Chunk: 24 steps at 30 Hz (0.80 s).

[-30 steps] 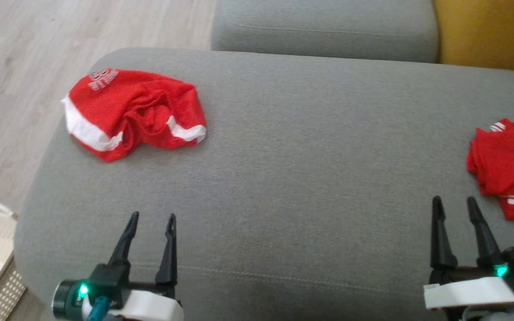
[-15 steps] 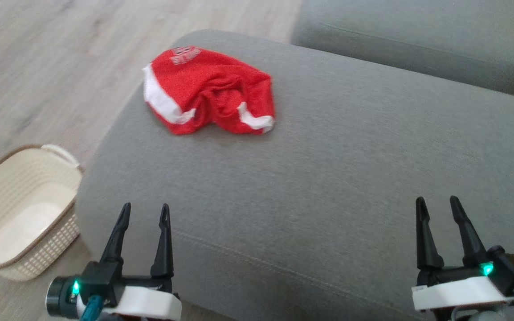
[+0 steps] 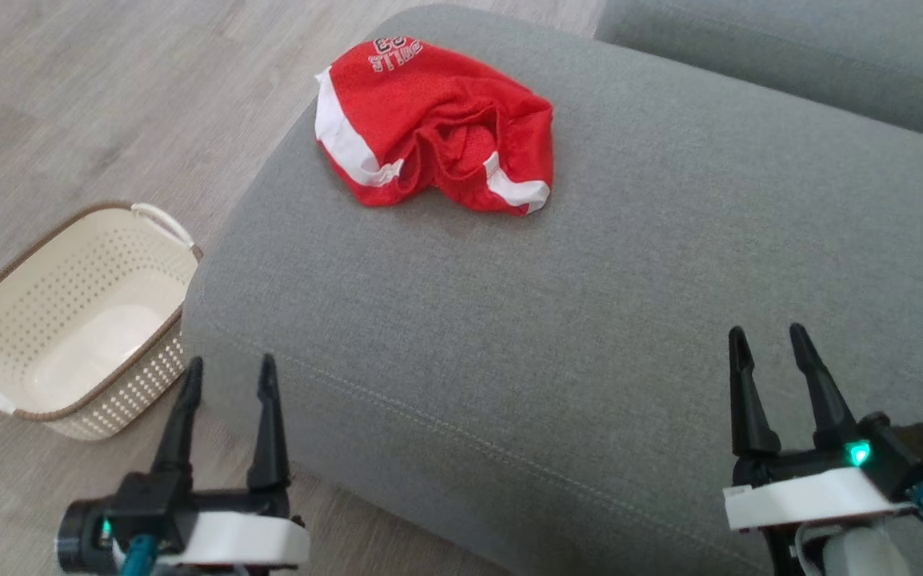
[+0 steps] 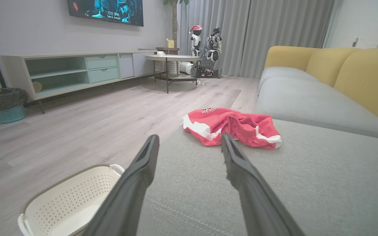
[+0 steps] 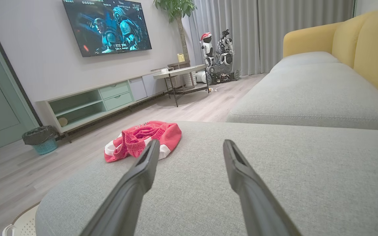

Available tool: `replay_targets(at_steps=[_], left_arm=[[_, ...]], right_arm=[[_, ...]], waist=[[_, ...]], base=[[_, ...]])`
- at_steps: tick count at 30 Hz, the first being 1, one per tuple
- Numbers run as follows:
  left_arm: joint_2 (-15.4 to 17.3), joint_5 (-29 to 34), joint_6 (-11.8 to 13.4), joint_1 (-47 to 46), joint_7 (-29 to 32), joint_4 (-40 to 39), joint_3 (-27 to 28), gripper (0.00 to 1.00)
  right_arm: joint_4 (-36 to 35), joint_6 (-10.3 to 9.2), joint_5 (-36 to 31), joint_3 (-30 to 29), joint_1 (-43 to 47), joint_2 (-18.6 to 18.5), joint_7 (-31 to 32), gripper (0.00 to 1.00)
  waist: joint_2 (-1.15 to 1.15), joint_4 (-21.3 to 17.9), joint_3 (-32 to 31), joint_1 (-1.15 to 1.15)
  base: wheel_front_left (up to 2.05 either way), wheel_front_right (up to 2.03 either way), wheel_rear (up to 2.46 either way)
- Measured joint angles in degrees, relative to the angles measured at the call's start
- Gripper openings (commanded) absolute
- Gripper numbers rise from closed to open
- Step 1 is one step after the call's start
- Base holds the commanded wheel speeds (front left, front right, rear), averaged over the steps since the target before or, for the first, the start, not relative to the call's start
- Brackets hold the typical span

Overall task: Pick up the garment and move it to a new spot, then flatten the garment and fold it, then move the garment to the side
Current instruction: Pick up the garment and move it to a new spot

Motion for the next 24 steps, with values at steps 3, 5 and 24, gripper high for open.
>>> replay_targets(at_steps=[3,5,24], left_arm=[[0.0,0.0,-0.8,-0.5,0.0,0.1,1.4,1.00],[0.1,0.0,-2.4,-2.3,0.0,0.6,2.7,1.00],[4.7,-14.4,-15.2,-62.2,13.2,42.7,6.0,1.00]], right_arm=[[-0.1,0.00,-0.2,-0.2,-0.9,0.0,0.0,1.00],[-0.3,0.00,-0.8,-0.4,-1.0,0.0,0.0,1.00],[-6.2,0.00,-8.3,0.3,-14.9,-7.1,0.0,1.00]], waist=[[0.00,0.3,1.2,0.00],[0.00,0.4,2.1,0.00],[0.00,-7.4,21.4,0.01]], base=[[0.00,0.00,0.00],[0.00,0.00,0.00],[0.00,0.00,0.00]])
